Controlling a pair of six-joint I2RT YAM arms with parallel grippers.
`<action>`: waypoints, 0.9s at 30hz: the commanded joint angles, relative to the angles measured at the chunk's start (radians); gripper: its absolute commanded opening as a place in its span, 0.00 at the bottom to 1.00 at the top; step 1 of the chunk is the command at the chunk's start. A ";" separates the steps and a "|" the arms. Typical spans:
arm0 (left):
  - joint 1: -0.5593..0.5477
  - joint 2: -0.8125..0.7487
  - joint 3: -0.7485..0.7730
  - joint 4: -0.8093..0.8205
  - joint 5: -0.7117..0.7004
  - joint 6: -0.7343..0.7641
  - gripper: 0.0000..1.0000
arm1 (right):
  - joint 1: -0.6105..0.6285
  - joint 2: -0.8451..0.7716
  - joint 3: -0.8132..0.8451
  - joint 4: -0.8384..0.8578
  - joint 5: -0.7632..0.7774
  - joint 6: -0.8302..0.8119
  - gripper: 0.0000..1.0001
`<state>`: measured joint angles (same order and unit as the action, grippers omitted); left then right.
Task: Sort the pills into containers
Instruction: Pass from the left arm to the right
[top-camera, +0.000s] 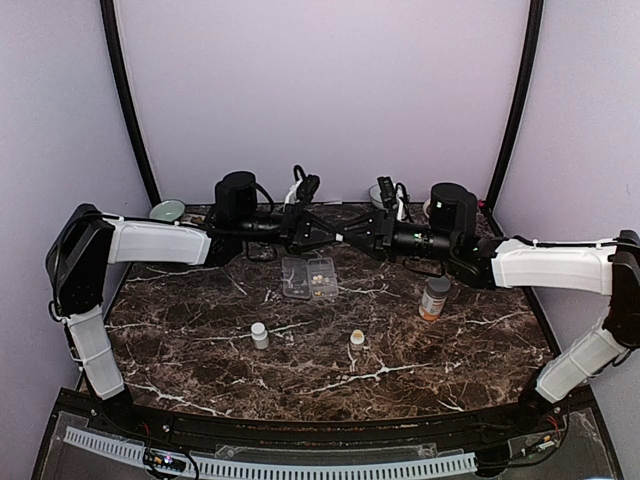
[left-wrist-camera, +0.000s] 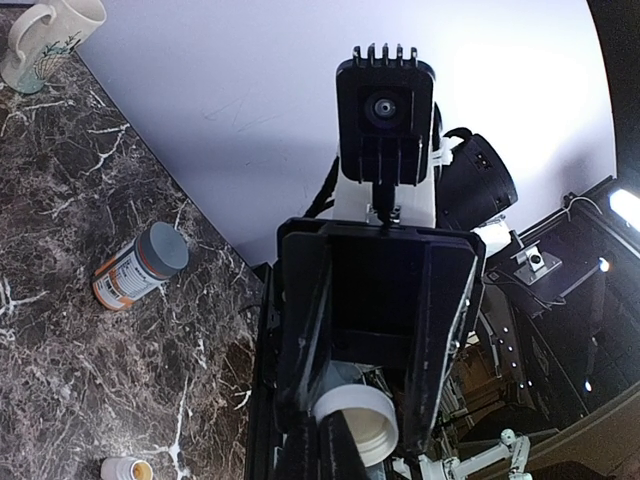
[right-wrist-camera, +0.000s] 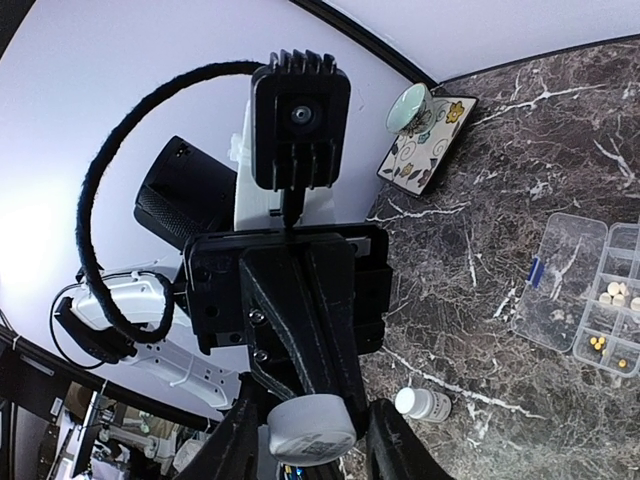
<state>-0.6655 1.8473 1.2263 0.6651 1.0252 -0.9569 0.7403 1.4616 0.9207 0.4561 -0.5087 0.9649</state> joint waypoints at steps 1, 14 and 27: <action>0.002 0.004 0.024 0.019 0.014 -0.005 0.00 | -0.003 0.006 0.044 0.002 -0.021 -0.030 0.36; 0.003 -0.019 0.035 -0.099 -0.037 0.081 0.32 | -0.004 -0.001 0.052 -0.018 -0.010 -0.048 0.20; 0.014 -0.064 0.000 -0.129 -0.097 0.116 0.49 | -0.004 -0.034 0.070 -0.136 0.025 -0.112 0.19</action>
<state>-0.6548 1.8507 1.2419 0.5396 0.9554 -0.8654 0.7322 1.4620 0.9653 0.3454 -0.4965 0.8917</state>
